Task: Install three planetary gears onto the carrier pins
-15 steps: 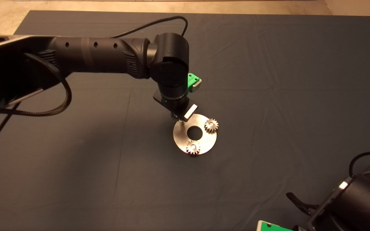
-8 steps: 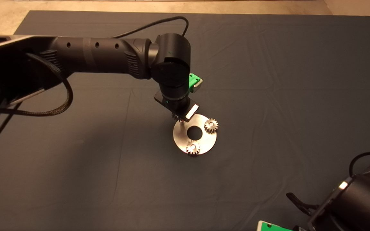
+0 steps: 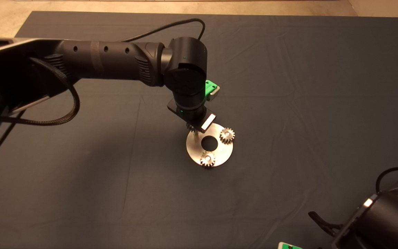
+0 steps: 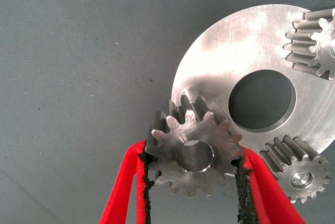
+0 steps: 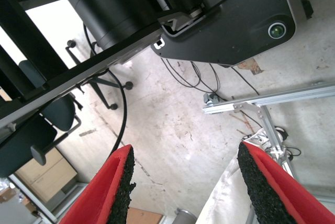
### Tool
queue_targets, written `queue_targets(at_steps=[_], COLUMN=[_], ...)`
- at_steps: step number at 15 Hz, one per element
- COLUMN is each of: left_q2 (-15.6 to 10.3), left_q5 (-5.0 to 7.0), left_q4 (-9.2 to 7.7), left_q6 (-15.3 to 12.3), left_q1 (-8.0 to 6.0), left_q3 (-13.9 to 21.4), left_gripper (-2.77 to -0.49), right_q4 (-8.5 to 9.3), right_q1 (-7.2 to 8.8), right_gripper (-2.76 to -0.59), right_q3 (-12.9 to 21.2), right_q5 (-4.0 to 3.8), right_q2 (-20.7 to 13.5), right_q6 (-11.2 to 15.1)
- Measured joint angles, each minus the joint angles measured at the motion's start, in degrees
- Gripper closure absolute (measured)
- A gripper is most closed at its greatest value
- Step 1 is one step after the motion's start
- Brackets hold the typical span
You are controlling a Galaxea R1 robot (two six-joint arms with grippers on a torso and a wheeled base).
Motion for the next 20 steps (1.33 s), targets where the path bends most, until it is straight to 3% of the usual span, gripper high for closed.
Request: queue_targets(at_steps=[7,11,20], left_q2=[1.27,1.85,1.07], left_q5=[-0.06,-1.12,-1.24], left_q4=[0.00,0.00,0.72], left_q6=[-0.89,-1.50,-1.35], left_q1=[0.23,2.51,2.51], left_q3=[0.00,0.27,0.30], left_gripper=[-0.75,-0.75,-0.75], right_q4=[0.06,0.09,0.09], right_q1=[-0.83,-0.88,-1.16], right_gripper=[-1.45,-1.45,-1.45], right_q3=[0.00,0.00,0.00], right_q5=[0.05,0.07,0.05], right_q2=[-0.14,-0.16,-0.18], right_q6=[-0.01,-0.01,0.01])
